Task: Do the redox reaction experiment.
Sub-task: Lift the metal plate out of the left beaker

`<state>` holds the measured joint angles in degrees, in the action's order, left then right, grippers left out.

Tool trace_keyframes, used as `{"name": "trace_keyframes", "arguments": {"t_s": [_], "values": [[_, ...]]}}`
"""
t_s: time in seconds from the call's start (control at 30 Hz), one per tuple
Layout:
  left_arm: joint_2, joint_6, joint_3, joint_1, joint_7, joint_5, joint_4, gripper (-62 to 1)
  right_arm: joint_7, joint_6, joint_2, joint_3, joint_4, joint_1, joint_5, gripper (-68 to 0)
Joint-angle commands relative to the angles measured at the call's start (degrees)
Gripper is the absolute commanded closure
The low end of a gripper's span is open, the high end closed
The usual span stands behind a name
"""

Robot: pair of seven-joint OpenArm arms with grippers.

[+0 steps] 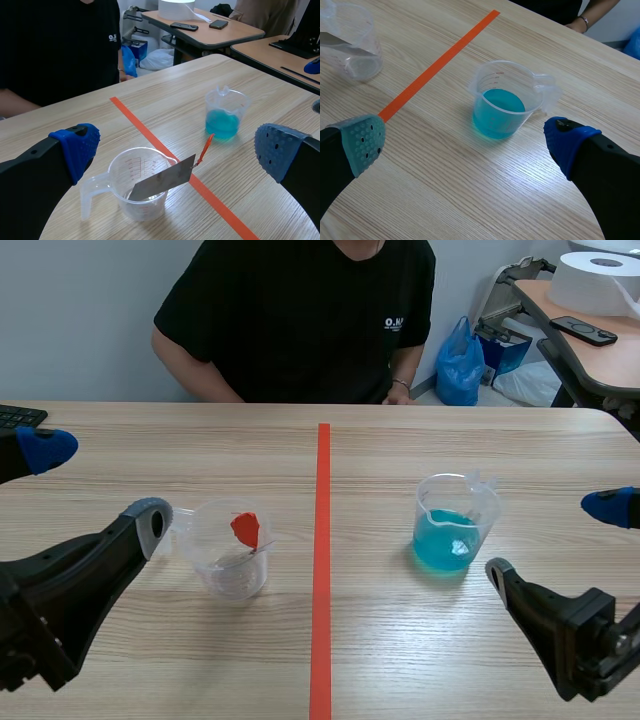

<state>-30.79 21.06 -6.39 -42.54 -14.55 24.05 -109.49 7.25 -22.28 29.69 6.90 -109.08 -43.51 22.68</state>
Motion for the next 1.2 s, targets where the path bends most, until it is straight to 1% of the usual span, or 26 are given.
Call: {"name": "trace_keyframes", "arguments": {"t_s": [0.0, 0.67, 0.77, 0.8, 0.9, 1.0, 1.1, 1.17], "values": [[0.4, 0.0, -0.4, -0.2, -1.1, 0.2, -0.8, -62.3, 0.9, 0.0, 0.3, 0.2, -1.1, 0.7, 0.4, -67.9], [0.4, 0.0, -0.4, -0.3, -1.1, 0.2, -0.8, -62.3, 0.9, -0.3, 0.3, 0.2, -1.1, 1.2, -0.5, -67.9], [0.4, 0.0, -0.4, -0.3, -1.0, 0.2, -0.8, -62.3, 0.9, -0.6, 0.5, 0.0, -1.1, 2.2, -1.7, -67.9], [0.4, 0.0, -0.4, -0.3, -1.0, 0.2, -0.8, -62.3, 0.8, -0.8, 0.7, -0.2, -1.1, 2.6, -1.8, -67.9], [0.4, 0.0, -0.4, -0.3, -1.0, 0.2, -0.8, -62.3, 0.9, -2.5, 2.1, -1.0, -1.0, 3.6, -2.1, -67.9], [0.4, 0.0, -0.4, -0.3, -1.0, 0.2, -0.8, -62.3, 0.9, -2.8, 3.8, -3.3, -1.0, 5.6, -2.2, -67.9], [0.0, -2.2, -0.5, -0.3, -1.0, 0.1, -0.8, -62.3, 0.9, -3.6, 5.6, -5.8, -1.0, 8.3, -2.2, -67.9], [-0.3, -3.6, -1.1, -0.3, -0.5, -1.0, -0.8, -62.3, 0.9, -6.0, 6.9, -7.5, -1.0, 10.4, -2.2, -67.9]]}}
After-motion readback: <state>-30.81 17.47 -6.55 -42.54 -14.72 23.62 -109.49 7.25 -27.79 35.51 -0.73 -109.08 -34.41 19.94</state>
